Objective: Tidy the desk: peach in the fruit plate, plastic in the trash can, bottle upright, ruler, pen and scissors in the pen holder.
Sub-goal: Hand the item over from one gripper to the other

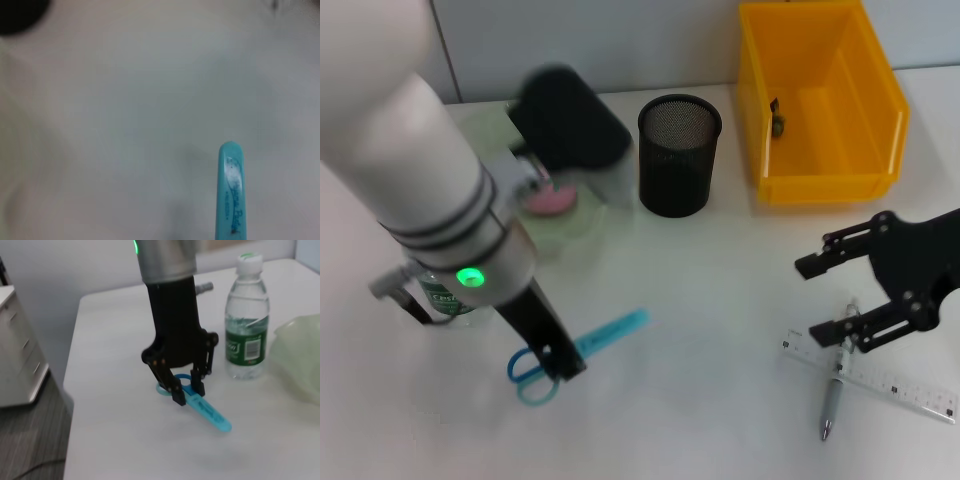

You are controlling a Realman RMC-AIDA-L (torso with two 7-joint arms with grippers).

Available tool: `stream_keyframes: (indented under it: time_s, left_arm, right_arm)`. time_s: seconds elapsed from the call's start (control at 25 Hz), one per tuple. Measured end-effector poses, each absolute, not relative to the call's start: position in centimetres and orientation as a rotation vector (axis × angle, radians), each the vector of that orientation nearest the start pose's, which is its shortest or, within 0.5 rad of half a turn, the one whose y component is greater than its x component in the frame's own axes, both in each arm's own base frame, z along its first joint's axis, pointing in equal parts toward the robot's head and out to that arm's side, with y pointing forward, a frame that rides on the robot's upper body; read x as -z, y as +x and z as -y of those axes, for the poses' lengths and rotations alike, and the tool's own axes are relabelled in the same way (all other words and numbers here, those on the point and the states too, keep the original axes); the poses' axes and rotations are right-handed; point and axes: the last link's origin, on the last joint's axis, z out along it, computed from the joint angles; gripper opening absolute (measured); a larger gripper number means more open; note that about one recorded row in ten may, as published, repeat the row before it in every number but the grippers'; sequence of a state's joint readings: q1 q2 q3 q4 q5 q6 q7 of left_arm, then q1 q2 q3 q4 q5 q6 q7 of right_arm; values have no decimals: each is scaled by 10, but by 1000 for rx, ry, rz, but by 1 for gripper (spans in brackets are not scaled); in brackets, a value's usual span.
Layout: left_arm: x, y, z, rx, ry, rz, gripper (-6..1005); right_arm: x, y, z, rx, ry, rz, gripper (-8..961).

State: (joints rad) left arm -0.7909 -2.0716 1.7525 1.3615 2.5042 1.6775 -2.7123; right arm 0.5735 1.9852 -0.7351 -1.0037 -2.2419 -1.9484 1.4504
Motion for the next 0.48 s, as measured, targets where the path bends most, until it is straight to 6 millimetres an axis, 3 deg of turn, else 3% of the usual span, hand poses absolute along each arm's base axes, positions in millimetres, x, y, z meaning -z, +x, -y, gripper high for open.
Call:
stream_keyframes:
  time_s: [0.24,0.4,0.48]
  left_arm:
    - [3,-93,-332,-437,-2844,757,277]
    - [-24,-97,-338,38,-2914,898,277]
    - [-27,-100,-337,259,-2952,938,277]
  right_arm:
    - [-90,238,-321,-350,-3007,-394,758]
    - [-95,241,-322,-396,-2965,-487,758]
    - [-95,242,-322,-409,-2958,-519,758]
